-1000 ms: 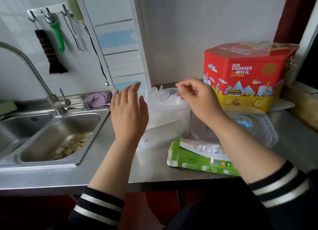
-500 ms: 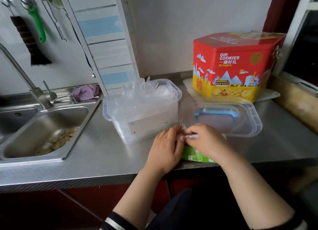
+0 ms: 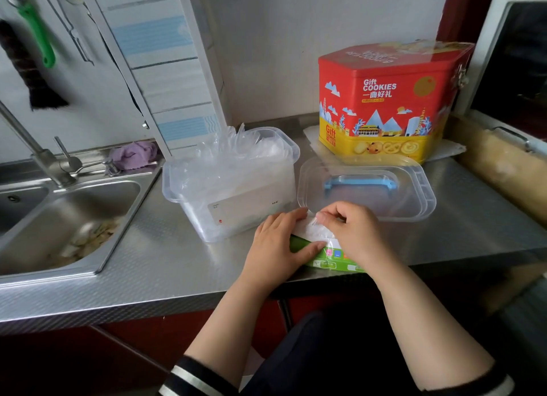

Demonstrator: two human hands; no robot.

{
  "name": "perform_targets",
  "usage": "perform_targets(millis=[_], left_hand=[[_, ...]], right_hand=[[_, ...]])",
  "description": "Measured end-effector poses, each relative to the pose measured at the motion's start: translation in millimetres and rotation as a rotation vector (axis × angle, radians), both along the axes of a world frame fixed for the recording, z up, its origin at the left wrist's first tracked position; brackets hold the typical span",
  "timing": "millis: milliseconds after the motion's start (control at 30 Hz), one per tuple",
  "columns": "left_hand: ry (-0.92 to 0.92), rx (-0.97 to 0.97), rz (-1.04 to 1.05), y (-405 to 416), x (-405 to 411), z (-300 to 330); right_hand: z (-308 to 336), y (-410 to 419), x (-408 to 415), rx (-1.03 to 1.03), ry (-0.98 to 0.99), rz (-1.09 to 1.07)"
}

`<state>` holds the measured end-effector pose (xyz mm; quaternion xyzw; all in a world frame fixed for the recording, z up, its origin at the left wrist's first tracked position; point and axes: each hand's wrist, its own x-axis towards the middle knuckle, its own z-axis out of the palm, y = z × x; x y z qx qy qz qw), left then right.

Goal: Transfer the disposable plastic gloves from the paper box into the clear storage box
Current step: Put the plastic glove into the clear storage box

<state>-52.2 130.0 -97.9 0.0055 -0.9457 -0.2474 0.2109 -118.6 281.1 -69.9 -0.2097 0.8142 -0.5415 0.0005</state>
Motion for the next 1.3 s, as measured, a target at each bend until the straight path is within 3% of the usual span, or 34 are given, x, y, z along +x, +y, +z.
perform_targets(millis=[300, 600, 667, 800, 867, 967, 1200, 1300], left_hand=[[0.034, -0.05, 0.02, -1, -2, -2], [0.003, -0.041, 0.022, 0, -2, -1], [-0.008, -0.031, 0.022, 1, -1, 1], [-0.027, -0.064, 0.016, 1, 1, 1], [-0.027, -0.091, 0.027, 1, 1, 0], [0.021, -0.109, 0.057, 3, 0, -2], [-0.036, -0.091, 0.037, 0, -2, -1], [-0.04, -0.1, 0.044, 1, -2, -2]], right_hand=[[19, 0, 9, -0.226, 0.011, -0.069], [18, 6, 9, -0.489, -0.162, -0.078], [19, 8, 6, -0.373, -0.135, -0.02], [18, 9, 1, 0.146, -0.092, 0.034], [17, 6, 4, 0.193, -0.015, -0.007], [13, 3, 5, 0.015, -0.04, -0.027], [41, 15, 1, -0.785, -0.425, 0.06], [56, 23, -4, -1.006, -0.387, 0.16]])
